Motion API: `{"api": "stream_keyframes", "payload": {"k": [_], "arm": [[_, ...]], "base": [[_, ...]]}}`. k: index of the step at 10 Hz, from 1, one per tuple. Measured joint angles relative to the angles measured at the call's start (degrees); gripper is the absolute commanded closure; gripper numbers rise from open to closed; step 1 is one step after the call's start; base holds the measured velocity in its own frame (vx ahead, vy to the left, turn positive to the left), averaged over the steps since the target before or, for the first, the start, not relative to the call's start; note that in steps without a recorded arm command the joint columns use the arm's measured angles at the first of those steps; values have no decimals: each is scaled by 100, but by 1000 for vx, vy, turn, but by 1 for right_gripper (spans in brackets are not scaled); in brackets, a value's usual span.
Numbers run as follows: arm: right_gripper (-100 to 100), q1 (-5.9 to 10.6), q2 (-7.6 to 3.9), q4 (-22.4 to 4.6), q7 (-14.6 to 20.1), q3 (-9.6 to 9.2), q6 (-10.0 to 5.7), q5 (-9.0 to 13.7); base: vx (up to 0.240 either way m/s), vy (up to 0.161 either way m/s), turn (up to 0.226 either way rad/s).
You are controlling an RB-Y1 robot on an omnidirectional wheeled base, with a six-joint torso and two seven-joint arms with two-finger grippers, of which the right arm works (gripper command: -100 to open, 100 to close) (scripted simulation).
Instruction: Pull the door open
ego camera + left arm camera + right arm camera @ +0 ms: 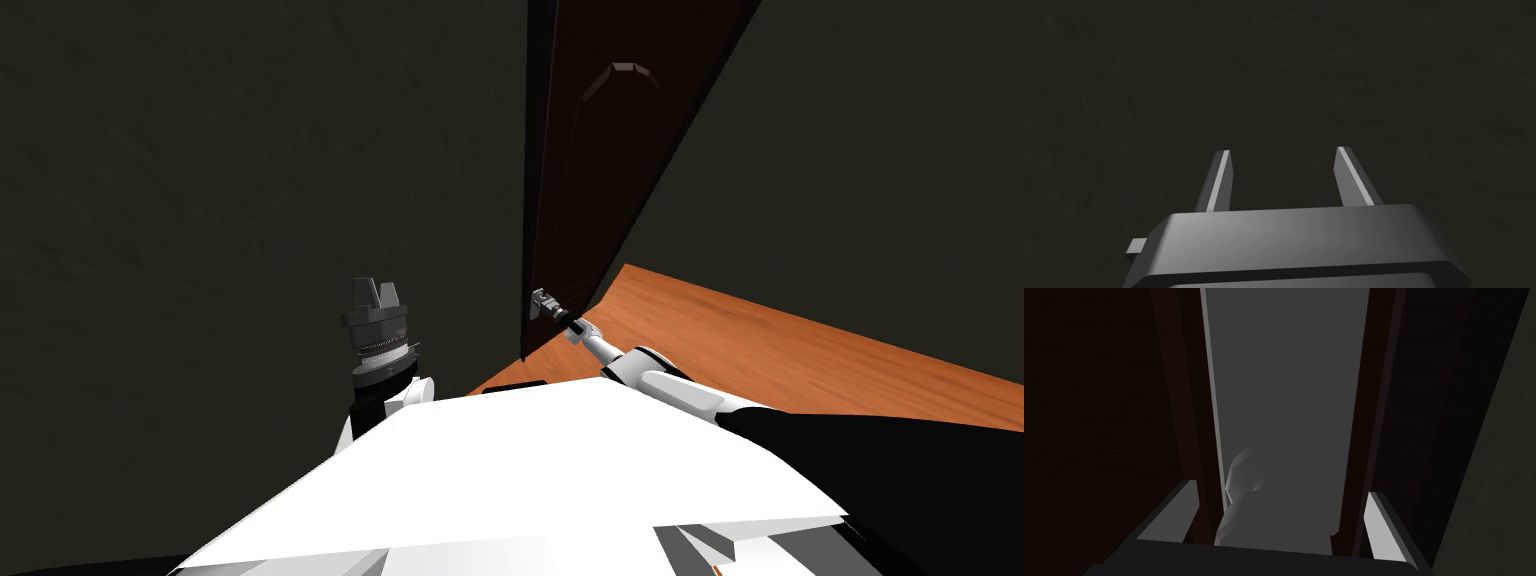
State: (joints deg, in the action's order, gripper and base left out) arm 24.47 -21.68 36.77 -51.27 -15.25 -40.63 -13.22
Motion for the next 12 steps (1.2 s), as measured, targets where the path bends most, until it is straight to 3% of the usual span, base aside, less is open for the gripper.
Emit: {"api": "stream_keyframes", "payload": {"k": [6, 12], "arm": [[100, -15, 0, -13, 2, -10, 6, -6], [100, -33, 66, -2, 652, 78, 72, 330]], "base": [[-17, -10, 16], [-50, -71, 115]]}}
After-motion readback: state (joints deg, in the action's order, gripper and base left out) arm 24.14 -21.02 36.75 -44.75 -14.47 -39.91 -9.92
